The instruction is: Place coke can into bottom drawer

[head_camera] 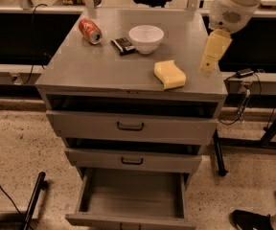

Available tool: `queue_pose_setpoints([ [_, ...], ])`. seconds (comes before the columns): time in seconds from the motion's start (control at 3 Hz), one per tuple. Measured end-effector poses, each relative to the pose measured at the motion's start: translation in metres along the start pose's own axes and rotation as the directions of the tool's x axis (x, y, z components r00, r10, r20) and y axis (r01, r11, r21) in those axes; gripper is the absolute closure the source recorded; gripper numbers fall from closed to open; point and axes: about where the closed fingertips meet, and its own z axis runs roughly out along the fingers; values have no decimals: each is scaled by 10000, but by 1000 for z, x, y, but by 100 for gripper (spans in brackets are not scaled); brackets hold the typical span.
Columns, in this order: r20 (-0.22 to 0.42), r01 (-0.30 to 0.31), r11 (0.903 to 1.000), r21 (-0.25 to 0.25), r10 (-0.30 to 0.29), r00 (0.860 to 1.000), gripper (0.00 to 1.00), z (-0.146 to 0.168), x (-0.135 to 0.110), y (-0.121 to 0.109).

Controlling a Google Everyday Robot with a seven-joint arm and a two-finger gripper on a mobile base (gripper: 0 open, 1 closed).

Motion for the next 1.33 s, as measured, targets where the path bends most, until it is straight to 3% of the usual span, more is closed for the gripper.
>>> queue_pose_setpoints([
  [0.33,-1139,-1403,9875,-713,1317,9847,0,74,-65,-48],
  [0.67,-962,-1104,9933,-349,1066,9896,0,88,-90,-66],
  [1.0,-859,-1118,9935,-219,1095,9903,0,90,-92,-70],
  [1.33,121,-917,9953,-317,922,9957,0,84,-104,-70],
])
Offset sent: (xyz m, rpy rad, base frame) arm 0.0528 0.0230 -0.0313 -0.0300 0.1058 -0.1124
